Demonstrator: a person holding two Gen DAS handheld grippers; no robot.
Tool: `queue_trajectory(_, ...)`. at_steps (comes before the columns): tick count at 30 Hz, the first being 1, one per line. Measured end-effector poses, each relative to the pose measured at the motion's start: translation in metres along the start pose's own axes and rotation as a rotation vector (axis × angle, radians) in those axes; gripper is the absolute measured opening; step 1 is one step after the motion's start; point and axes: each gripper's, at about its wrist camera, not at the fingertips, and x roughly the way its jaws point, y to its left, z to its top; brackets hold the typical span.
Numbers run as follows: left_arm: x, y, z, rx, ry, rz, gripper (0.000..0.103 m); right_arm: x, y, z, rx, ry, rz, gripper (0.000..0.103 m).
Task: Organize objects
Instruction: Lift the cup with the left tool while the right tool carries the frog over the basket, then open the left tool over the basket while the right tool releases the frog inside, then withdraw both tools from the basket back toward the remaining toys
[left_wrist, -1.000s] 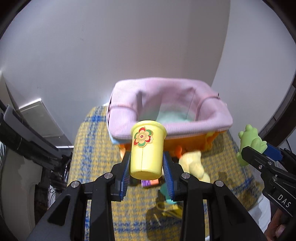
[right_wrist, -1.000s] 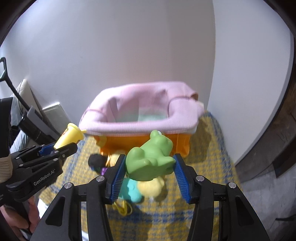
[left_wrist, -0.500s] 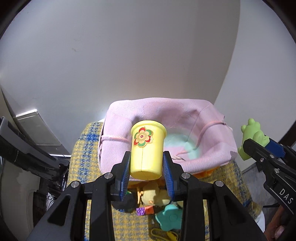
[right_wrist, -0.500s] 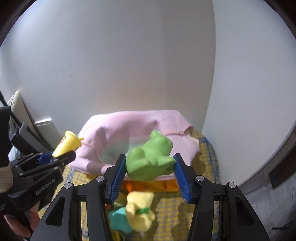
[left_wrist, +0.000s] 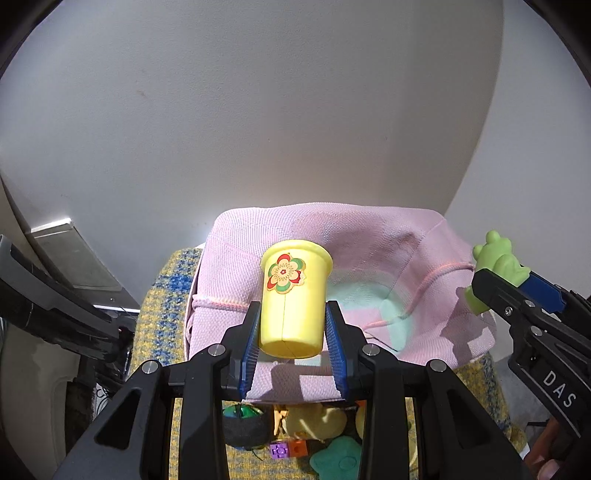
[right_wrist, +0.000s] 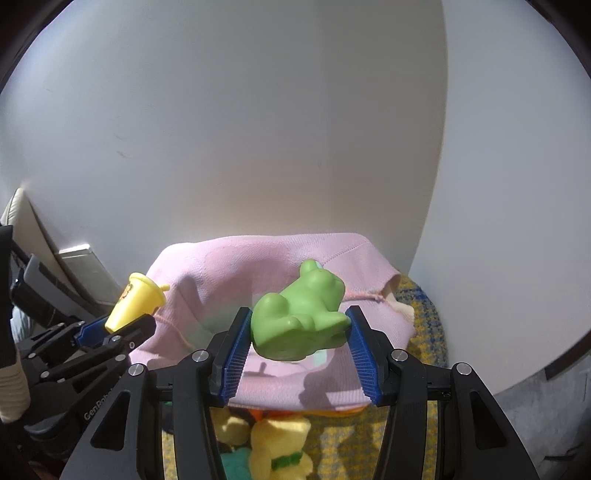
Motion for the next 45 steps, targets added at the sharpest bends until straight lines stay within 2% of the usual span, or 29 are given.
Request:
queue_trajectory(9,0.015,0.0,0.012,0.018,0.02,-0.013,0.034,0.018,-0.004,0.009,0.005,0.026,0.008,0.052)
queue_trajectory(10,0.015,0.0,0.012,0.019,0.02,-0.011,0.036,0.019,-0.005,0.009,0.009,0.029,0.01,0.052)
queue_trajectory(11,0.016,0.0,0.012,0.021,0.02,-0.009,0.039,0.022,-0.006,0.008,0.015,0.03,0.011,0.052)
queue_trajectory(12,0.016,0.001,0.013,0.021,0.019,-0.007,0.048,0.024,-0.006,0.007,0.019,0.031,0.012,0.053)
queue_trajectory(13,0.015,0.002,0.013,0.017,0.016,-0.002,0.06,0.024,-0.007,0.007,0.024,0.031,0.015,0.057)
queue_trajectory(14,0.015,0.005,0.014,0.013,0.014,0.002,0.066,0.023,-0.008,0.006,0.029,0.029,0.014,0.061)
queue_trajectory(15,0.013,0.007,0.014,0.004,0.007,0.007,0.074,0.022,-0.008,0.006,0.034,0.024,0.009,0.07)
queue_trajectory(16,0.012,0.008,0.014,-0.002,0.003,0.008,0.077,0.021,-0.009,0.006,0.041,0.018,0.007,0.076)
queue_trajectory(18,0.01,0.011,0.015,-0.013,0.004,0.009,0.081,0.017,-0.012,0.004,0.052,0.013,0.008,0.078)
queue_trajectory(28,-0.012,0.018,0.014,-0.02,-0.023,0.025,0.084,-0.002,-0.01,0.001,0.071,-0.003,0.003,0.079)
queue_trajectory(34,-0.036,0.022,0.009,-0.022,-0.042,0.024,0.084,-0.03,-0.009,-0.004,0.067,-0.027,-0.004,0.079)
queue_trajectory(45,-0.07,0.028,-0.018,-0.01,-0.069,0.014,0.086,-0.059,-0.001,-0.028,0.054,-0.037,-0.016,0.08)
